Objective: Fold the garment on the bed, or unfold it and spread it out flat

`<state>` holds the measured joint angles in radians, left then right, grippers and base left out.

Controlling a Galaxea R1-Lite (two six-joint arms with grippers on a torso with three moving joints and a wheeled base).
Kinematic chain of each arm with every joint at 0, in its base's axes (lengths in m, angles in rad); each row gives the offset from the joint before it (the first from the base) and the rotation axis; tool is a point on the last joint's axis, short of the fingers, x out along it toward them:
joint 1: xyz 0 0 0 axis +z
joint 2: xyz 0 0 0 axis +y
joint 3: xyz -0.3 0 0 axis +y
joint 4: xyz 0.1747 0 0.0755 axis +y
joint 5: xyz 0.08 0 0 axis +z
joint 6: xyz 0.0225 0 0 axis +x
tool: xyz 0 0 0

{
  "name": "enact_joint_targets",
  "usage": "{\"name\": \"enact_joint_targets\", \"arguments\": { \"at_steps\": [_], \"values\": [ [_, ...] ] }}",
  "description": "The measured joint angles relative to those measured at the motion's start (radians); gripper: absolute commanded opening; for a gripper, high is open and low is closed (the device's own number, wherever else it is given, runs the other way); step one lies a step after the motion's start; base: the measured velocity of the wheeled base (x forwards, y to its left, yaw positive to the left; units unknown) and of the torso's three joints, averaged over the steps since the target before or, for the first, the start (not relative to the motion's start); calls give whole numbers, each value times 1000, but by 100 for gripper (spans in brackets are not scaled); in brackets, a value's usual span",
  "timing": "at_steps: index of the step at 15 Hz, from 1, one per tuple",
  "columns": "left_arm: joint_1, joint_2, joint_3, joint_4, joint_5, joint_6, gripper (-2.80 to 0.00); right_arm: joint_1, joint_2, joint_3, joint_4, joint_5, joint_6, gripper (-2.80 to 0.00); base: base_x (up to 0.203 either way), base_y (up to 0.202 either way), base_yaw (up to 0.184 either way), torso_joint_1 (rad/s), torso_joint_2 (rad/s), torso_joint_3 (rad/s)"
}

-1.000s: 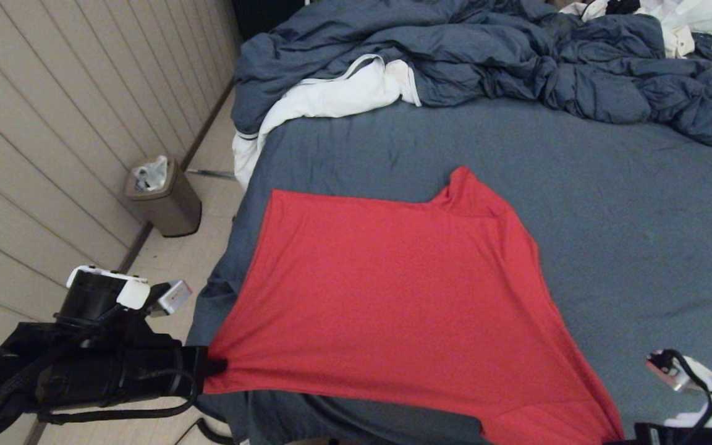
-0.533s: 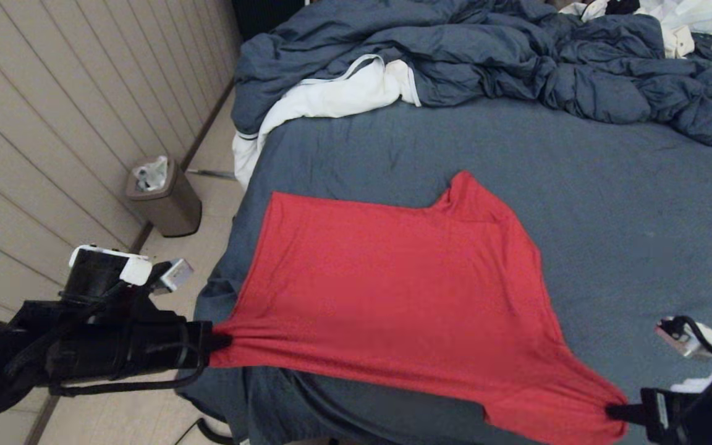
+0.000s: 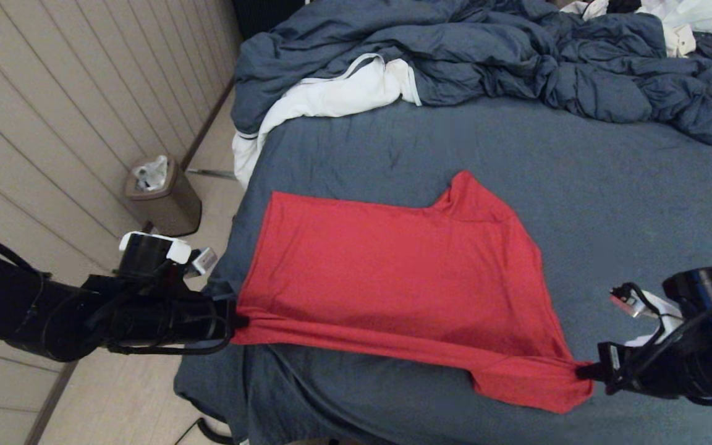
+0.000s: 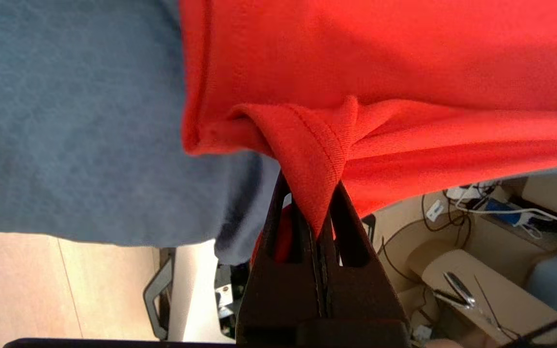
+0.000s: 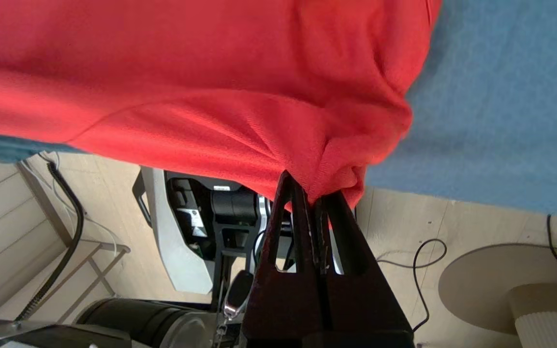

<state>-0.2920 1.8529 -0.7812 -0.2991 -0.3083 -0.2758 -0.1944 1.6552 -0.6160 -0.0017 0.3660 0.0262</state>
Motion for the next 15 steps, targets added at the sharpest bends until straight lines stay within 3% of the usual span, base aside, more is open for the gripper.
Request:
{"name": "enact_joint_targets", "arguments": {
  "at_steps": [7,9,10,11,15],
  "values": [
    [8,156,-122,-21,0,-2,-280,4,167,-104,-32,0,9,-280,0,0,0,0,0,0],
    [12,203,-139,-82,1,-3,-280,5,199,-132,-32,0,11,-280,0,0,0,0,0,0],
    [15,219,-145,-97,2,-3,0,6,208,-141,-31,0,11,-280,0,0,0,0,0,0],
    [16,235,-155,-105,7,-4,0,8,215,-148,-30,0,17,0,0,0,0,0,0,0],
    [18,251,-168,-109,16,-8,0,10,226,-165,-30,-2,39,0,0,0,0,0,0,0]
  ]
}}
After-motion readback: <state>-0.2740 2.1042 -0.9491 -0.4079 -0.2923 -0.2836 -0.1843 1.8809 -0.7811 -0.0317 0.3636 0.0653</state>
